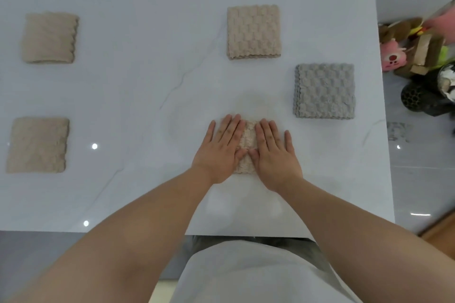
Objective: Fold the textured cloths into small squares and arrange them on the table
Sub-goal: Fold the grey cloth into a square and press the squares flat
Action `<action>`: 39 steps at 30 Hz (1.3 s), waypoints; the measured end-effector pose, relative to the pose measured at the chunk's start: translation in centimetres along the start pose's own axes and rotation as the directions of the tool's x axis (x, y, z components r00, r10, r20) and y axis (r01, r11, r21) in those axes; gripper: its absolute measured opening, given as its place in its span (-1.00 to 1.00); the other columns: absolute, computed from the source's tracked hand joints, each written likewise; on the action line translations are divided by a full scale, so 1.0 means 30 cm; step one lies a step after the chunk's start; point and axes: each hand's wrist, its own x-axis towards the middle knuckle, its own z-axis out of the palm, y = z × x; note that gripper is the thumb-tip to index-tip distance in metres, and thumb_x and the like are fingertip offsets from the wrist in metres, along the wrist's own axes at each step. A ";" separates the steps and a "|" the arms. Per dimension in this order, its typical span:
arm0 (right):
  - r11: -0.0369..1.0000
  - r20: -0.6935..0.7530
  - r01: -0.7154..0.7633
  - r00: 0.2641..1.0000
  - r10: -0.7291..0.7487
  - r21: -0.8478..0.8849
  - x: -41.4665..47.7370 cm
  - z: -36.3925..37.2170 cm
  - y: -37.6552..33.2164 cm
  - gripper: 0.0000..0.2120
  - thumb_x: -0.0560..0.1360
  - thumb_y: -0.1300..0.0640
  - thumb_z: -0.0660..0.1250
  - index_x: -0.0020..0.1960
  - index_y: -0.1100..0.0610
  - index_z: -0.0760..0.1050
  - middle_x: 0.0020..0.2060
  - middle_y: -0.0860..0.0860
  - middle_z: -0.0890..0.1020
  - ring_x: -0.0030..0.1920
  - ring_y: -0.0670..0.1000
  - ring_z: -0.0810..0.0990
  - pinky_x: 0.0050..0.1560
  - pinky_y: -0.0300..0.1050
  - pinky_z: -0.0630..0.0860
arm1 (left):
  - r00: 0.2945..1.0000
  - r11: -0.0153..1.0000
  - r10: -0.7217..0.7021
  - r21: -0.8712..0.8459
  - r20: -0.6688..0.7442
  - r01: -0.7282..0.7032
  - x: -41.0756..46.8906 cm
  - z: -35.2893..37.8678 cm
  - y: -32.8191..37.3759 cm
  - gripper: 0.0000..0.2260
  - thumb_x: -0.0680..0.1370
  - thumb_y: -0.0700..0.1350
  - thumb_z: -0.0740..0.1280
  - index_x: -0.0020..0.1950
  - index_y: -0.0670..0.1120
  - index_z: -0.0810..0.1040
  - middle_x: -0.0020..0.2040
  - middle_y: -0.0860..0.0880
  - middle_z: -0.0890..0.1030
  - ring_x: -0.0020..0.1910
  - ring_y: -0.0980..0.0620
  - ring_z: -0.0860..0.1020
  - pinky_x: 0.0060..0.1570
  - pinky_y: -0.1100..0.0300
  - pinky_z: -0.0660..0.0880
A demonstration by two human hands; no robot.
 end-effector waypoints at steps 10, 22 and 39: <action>0.990 -0.385 -0.040 0.918 0.090 0.134 -0.037 -0.191 0.256 -0.60 0.66 0.12 0.17 0.48 0.15 0.37 0.45 0.13 0.45 0.41 0.19 0.44 0.35 0.16 0.38 | 0.962 0.970 -0.054 -0.245 -0.267 -0.013 0.192 -0.198 0.171 -0.57 0.67 -0.02 0.09 0.49 -0.14 0.42 0.44 -0.17 0.50 0.42 -0.16 0.46 0.48 -0.15 0.27; 0.787 -0.054 -0.285 0.926 0.373 0.548 0.082 -0.321 0.635 -0.36 0.59 0.23 0.15 0.59 -0.18 0.11 0.18 0.04 0.33 -0.01 0.13 0.49 0.10 0.06 0.53 | 0.906 0.706 -0.418 -0.604 0.066 0.370 0.500 -0.284 0.517 -0.55 0.65 -0.15 0.16 0.56 -0.02 0.30 0.29 -0.21 0.40 0.21 -0.20 0.48 0.27 -0.07 0.48; 0.883 -0.161 -0.100 0.968 0.193 0.458 0.132 -0.302 0.624 -0.50 0.66 0.15 0.13 0.59 -0.02 0.19 0.24 0.13 0.43 0.11 0.22 0.51 0.06 0.12 0.54 | 0.889 0.782 -0.457 -0.482 -0.013 0.394 0.477 -0.288 0.472 -0.53 0.64 -0.14 0.21 0.56 -0.09 0.30 0.32 -0.16 0.40 0.18 -0.14 0.50 0.22 -0.02 0.49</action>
